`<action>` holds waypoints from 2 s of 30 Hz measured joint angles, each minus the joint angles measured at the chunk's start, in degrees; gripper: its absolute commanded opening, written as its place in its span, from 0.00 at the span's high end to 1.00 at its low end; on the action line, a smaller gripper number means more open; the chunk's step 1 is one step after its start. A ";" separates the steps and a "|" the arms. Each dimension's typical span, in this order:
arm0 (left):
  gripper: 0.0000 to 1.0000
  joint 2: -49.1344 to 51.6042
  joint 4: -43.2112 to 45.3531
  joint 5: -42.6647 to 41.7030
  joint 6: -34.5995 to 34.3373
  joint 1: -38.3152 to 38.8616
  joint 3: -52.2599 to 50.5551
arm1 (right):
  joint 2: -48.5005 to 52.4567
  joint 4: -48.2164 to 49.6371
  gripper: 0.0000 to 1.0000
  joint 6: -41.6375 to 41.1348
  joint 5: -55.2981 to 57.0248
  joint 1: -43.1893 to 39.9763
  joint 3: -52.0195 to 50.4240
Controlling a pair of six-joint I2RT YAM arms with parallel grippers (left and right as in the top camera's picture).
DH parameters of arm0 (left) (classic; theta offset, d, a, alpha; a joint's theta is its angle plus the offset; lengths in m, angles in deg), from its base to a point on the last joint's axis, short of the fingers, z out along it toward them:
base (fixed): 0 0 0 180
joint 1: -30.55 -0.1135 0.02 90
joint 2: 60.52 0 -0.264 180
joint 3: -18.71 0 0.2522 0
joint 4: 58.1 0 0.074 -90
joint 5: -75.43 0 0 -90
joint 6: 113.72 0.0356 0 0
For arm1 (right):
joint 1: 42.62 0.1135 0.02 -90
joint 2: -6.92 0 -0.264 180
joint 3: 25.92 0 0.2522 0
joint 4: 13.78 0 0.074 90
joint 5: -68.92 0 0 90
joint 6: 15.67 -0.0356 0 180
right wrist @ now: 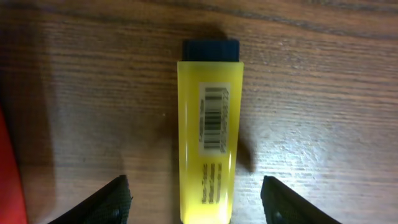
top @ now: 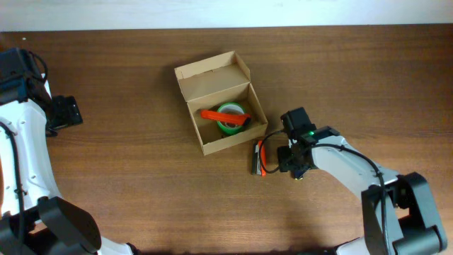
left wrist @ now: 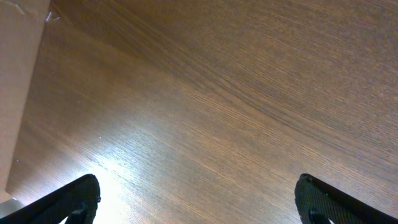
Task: Pack container
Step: 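Lower the right gripper and grasp the yellow highlighter, then carry the yellow highlighter into the box and release it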
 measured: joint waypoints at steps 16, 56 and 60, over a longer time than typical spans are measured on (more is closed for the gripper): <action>0.00 0.00 0.00 0.00 0.00 0.00 0.00 | 1.57 1.46 0.90 0.46 -0.02 0.02 0.39; 0.00 0.00 -0.02 -0.02 0.00 0.00 -0.02 | -2.62 -20.92 0.88 46.73 -1.33 0.66 50.73; 0.00 0.00 -0.02 0.00 0.00 0.00 -0.02 | -1.05 -20.96 0.92 53.66 -1.36 8.50 51.23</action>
